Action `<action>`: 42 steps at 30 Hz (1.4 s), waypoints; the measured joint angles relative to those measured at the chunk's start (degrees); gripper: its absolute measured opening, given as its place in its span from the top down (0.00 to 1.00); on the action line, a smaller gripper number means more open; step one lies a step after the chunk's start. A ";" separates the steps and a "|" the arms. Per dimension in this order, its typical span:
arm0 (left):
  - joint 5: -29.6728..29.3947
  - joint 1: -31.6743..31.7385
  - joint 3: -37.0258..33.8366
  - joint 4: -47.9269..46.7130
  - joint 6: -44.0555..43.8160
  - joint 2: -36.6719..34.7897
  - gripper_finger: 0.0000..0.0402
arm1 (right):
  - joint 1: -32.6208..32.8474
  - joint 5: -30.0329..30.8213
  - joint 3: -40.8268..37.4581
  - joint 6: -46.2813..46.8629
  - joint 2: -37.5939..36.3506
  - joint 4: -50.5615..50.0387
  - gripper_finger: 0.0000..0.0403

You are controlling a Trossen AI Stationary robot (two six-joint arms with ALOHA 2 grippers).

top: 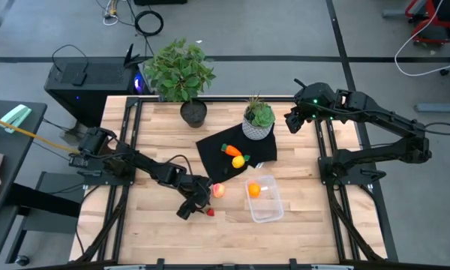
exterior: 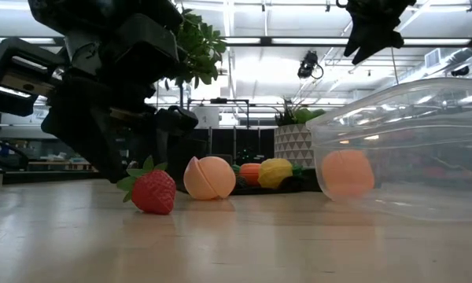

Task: Pick and placing Produce into tupperware
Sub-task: Put the strawberry into the transparent bin

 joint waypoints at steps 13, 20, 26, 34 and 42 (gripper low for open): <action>-0.01 0.00 0.00 -0.01 -0.02 0.00 0.65 | 0.02 0.00 0.00 0.00 0.00 0.10 0.52; -0.02 0.00 -0.02 -0.02 -0.09 0.00 0.71 | 0.00 0.00 0.00 0.00 0.00 0.11 0.52; -0.02 -0.02 -0.02 -0.03 -0.44 0.00 0.75 | 0.00 0.00 0.00 0.00 0.00 0.09 0.52; -0.02 0.00 -0.02 -0.03 -0.46 0.00 0.82 | 0.00 0.00 0.00 0.00 0.00 0.09 0.52; -0.02 0.00 -0.02 -0.03 -0.48 0.00 0.92 | 0.01 0.00 0.00 0.00 0.00 0.09 0.52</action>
